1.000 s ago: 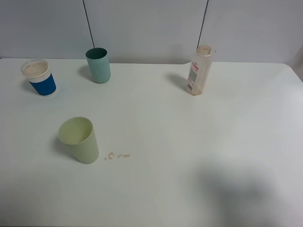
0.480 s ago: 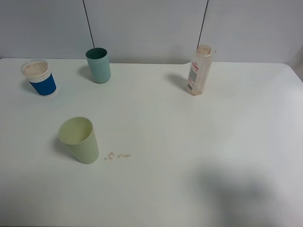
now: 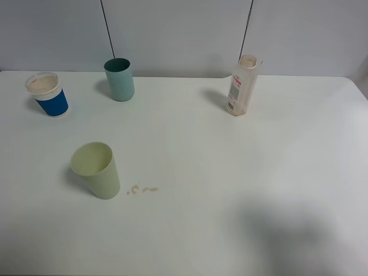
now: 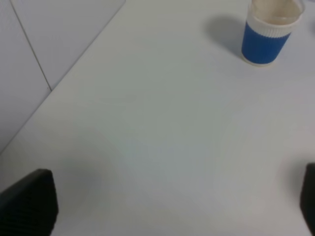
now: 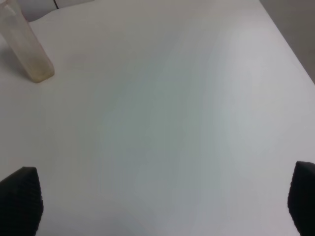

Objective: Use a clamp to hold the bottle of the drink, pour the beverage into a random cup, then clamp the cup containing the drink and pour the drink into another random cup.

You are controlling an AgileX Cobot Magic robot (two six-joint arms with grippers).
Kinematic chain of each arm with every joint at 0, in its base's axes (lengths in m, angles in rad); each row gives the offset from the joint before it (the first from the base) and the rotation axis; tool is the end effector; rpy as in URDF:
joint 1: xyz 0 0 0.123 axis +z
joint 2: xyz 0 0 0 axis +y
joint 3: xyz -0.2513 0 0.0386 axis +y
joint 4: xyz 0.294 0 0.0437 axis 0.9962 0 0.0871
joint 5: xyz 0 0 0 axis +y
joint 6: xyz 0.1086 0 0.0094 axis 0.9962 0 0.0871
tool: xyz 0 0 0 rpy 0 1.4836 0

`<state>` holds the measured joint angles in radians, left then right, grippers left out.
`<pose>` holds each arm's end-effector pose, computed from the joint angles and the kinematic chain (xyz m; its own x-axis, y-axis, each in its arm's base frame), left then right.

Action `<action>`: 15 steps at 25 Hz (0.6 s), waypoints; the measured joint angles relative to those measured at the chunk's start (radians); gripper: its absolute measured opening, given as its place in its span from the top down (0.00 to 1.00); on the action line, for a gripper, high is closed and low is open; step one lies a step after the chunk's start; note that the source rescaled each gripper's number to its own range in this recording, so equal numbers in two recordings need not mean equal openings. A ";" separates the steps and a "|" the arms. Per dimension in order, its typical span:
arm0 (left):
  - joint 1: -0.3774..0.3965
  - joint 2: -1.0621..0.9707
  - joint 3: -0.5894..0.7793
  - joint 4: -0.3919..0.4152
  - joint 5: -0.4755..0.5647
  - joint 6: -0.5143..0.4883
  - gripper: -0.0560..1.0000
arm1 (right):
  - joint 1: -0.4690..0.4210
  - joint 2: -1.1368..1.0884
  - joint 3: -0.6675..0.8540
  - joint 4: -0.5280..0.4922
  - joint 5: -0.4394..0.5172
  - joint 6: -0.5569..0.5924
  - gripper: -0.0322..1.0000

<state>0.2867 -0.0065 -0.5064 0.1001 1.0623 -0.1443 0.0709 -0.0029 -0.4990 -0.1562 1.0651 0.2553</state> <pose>0.0745 0.0319 0.2940 -0.3900 -0.2139 -0.8956 -0.3957 0.9172 -0.0468 0.0824 -0.0090 0.2916 -0.4362 0.1460 -0.8879 0.1306 0.9866 0.0981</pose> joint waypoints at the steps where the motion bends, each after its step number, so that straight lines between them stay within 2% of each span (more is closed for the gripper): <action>1: 0.000 0.000 0.000 0.000 0.000 0.000 0.00 | 0.000 0.000 0.000 0.000 0.000 0.000 0.00; 6: -0.006 0.000 0.001 -0.043 0.000 0.057 0.00 | 0.000 0.000 0.000 0.000 0.000 0.000 0.00; 11: -0.097 0.000 0.001 -0.075 -0.005 0.099 0.00 | 0.000 0.000 0.000 0.000 0.000 0.000 0.00; 15: -0.134 0.000 0.001 -0.075 -0.005 0.104 0.00 | 0.000 0.000 0.000 0.000 0.000 0.000 0.00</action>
<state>0.1527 -0.0065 -0.5054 0.0251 1.0569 -0.0402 0.0709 -0.0029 -0.4990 -0.1562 1.0651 0.2553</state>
